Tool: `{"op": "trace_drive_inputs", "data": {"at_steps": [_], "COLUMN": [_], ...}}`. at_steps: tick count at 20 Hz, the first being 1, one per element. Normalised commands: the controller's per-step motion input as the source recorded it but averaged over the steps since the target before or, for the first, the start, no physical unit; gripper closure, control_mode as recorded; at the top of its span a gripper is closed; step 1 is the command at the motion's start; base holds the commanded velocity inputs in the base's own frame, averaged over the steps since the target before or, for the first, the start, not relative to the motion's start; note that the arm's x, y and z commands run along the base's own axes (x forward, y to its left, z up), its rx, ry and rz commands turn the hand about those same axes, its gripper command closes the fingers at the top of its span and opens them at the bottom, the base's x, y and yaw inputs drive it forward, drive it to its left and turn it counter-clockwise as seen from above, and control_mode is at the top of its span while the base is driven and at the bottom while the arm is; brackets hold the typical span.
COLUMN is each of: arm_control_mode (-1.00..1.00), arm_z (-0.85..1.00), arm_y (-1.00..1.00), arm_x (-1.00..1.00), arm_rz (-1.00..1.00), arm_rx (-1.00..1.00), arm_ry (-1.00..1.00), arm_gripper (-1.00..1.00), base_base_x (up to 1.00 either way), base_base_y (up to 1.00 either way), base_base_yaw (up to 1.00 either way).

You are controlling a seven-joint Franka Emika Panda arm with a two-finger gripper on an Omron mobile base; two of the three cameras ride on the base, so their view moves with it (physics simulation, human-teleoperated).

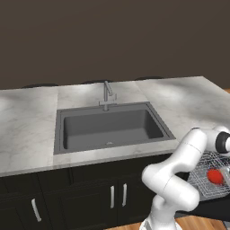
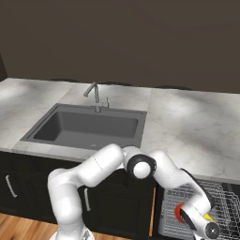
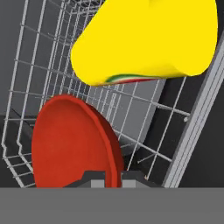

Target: Pick up the cup and bowl from the counter, place them in the dishwasher, and close the dishwasher door.

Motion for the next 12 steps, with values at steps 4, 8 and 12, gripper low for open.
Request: {"op": "trace_drive_inputs", "data": {"at_steps": [4,8,12], "arm_control_mode": [-1.0,-1.0,-1.0], "arm_z": [-0.48,-0.41,-0.35], "arm_y": [0.0,0.0,0.0], "arm_x": [0.0,0.0,0.0], "arm_rz": [0.02,0.02,0.01], "arm_rx": [0.0,0.0,0.0], "arm_ry": [0.0,0.0,0.0], "arm_gripper": [1.0,1.0,-1.0], "base_base_x": [0.0,0.0,0.0], "base_base_y": [0.0,0.0,0.0], "base_base_yaw": [0.0,0.0,0.0]}}
